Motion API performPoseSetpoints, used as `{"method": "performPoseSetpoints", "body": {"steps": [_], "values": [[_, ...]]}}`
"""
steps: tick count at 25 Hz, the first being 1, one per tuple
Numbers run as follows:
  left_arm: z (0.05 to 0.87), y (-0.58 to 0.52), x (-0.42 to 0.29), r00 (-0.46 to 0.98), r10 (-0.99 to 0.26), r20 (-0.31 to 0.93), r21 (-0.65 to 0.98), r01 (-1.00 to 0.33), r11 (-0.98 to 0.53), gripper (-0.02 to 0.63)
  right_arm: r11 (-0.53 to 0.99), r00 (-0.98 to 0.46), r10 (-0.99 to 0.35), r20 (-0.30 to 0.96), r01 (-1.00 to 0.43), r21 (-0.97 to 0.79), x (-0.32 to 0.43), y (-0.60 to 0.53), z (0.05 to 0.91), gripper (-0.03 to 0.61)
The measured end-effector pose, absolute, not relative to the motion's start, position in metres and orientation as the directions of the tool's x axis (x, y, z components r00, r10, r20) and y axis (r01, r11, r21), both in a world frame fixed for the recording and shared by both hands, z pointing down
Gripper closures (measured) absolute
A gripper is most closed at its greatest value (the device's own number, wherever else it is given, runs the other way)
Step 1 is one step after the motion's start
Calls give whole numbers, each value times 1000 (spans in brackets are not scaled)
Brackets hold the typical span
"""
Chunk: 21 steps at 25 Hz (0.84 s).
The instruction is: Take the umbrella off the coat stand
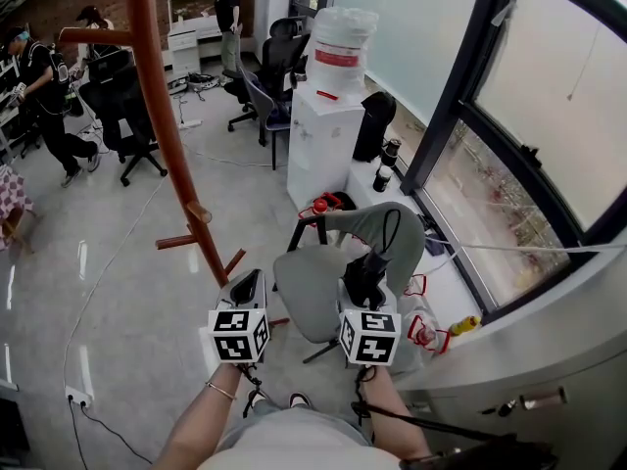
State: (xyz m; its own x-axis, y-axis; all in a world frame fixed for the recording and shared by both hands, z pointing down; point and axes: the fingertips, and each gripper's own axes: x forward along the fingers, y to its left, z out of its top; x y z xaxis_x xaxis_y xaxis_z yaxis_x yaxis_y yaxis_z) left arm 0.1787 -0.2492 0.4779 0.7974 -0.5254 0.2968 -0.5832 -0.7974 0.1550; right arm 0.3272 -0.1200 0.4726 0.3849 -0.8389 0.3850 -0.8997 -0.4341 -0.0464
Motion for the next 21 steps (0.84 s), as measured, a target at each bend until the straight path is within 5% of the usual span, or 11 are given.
{"method": "performPoseSetpoints", "body": {"steps": [21], "values": [[482,-249,168,783,-542,305,164,-604,-780,609,-422,368,-846,386,-904,-64,320,-118,474,354]]}}
